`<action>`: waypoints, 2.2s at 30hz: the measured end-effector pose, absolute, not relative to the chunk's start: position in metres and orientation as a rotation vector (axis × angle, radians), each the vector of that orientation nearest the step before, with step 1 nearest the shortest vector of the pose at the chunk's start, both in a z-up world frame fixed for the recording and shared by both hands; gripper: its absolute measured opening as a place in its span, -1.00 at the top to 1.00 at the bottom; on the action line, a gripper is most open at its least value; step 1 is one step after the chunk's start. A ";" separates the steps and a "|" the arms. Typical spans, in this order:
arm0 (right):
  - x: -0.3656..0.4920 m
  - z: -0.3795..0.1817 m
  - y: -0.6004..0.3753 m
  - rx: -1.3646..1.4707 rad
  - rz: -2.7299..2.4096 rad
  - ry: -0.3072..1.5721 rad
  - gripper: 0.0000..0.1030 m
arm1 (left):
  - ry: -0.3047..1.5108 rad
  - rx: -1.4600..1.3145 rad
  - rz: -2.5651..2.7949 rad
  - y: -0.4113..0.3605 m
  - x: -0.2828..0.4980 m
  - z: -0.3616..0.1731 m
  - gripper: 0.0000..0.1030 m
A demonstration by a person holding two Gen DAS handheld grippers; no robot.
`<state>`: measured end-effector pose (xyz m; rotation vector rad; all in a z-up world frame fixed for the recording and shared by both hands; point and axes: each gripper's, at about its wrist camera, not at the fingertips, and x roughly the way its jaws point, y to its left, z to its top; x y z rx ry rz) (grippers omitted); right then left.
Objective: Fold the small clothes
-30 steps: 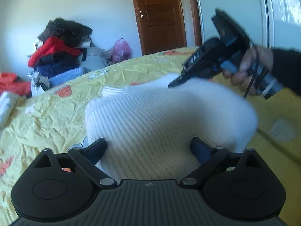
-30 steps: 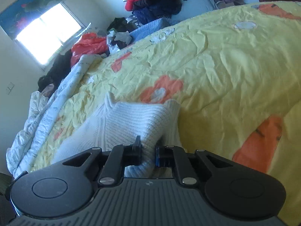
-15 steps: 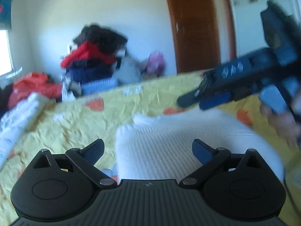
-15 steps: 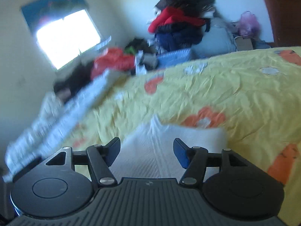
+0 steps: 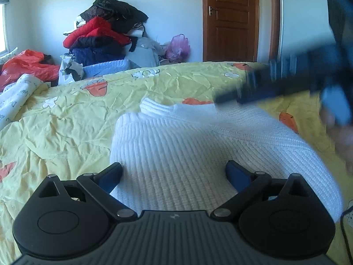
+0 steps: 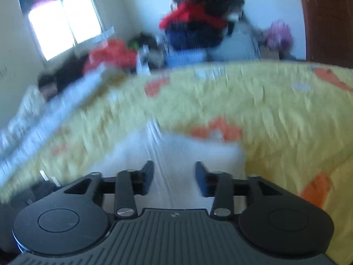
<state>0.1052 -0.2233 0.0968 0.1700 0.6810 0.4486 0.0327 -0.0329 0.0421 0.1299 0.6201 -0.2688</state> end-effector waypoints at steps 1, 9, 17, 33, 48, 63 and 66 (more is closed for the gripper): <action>0.107 0.102 -0.222 0.179 0.467 0.670 -0.18 | 0.620 0.130 -0.268 -0.033 0.032 0.042 -0.96; 0.159 0.051 -0.194 0.016 0.385 0.853 -0.21 | 0.612 0.132 -0.274 -0.033 0.031 0.041 -0.96; 0.147 0.048 -0.211 0.126 0.395 0.773 -0.19 | 0.556 0.123 -0.254 -0.032 0.023 0.039 -0.97; -0.126 0.131 -0.392 -0.410 -0.041 0.528 -0.70 | 0.443 0.313 0.301 0.194 -0.114 0.099 -0.96; -0.120 0.080 -0.289 0.078 0.242 0.632 -0.94 | 0.532 0.071 0.088 0.046 -0.106 0.060 -0.96; -0.095 0.018 -0.215 -0.049 0.034 0.726 -1.00 | 0.728 0.010 0.030 0.020 -0.092 0.009 -1.00; -0.100 0.016 -0.213 -0.044 0.032 0.717 -1.00 | 0.730 0.020 -0.027 0.011 -0.097 0.008 -1.00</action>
